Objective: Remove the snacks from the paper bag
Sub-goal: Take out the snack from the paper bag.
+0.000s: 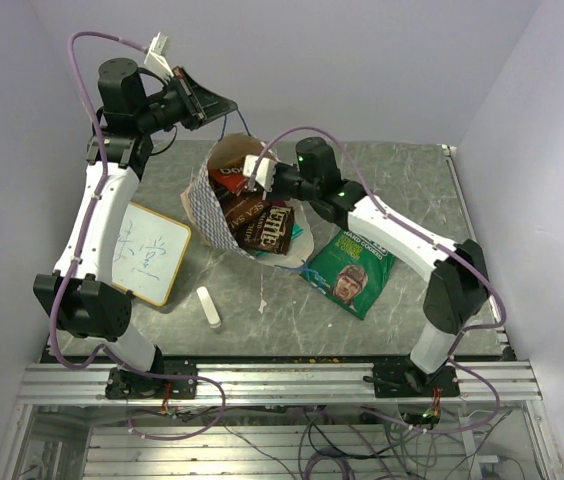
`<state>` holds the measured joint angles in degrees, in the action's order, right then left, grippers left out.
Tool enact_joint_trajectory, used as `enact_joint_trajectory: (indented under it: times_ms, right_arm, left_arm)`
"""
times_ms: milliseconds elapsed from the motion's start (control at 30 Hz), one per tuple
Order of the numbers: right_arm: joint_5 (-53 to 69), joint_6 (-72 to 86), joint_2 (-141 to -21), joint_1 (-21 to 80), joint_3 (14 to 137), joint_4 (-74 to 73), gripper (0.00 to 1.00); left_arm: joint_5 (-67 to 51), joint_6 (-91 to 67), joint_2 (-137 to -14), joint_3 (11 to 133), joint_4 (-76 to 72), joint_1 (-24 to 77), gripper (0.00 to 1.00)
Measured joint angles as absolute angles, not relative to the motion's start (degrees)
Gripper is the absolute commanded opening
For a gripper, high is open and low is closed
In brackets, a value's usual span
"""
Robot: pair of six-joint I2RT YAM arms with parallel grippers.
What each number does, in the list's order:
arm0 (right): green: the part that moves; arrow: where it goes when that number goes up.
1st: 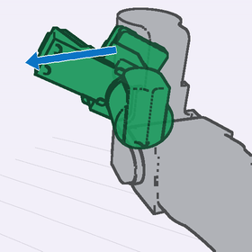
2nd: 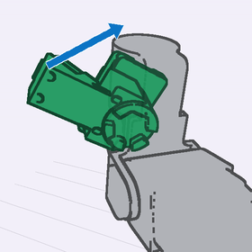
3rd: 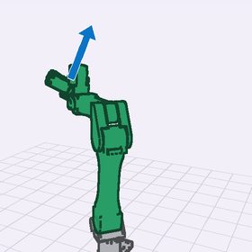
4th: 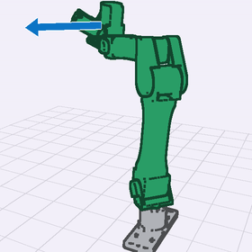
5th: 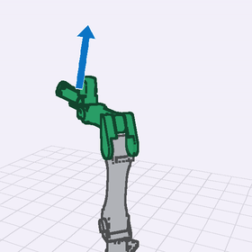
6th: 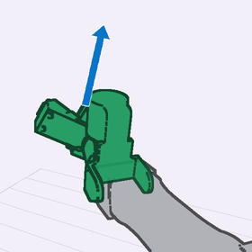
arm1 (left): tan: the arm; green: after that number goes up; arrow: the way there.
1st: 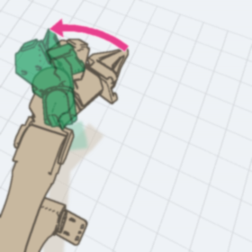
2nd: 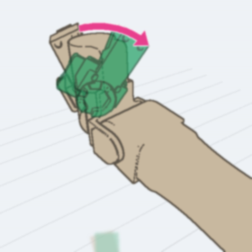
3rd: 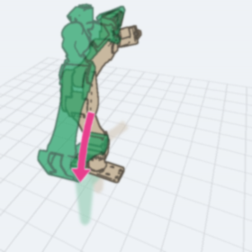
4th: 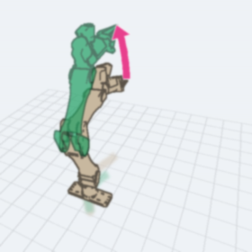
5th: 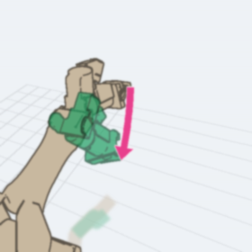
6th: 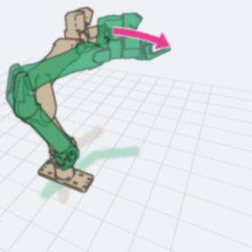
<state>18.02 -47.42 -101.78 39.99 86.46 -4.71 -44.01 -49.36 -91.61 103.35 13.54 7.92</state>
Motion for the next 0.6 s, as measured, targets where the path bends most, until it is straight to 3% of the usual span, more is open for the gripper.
enact_joint_trajectory:
  times_ms: [433,600]
  right_arm:
    - [19.9,-28.3,-86.1,39.9,87.8,-23.1,0.0]
    - [18.3,-20.0,-79.6,39.9,95.1,-29.6,0.0]
  left_arm:
    - [-40.6,-48.6,-91.6,104.5,17.7,7.0,0.07]
    - [-40.1,-48.4,-91.6,104.6,19.8,7.0,0.07]
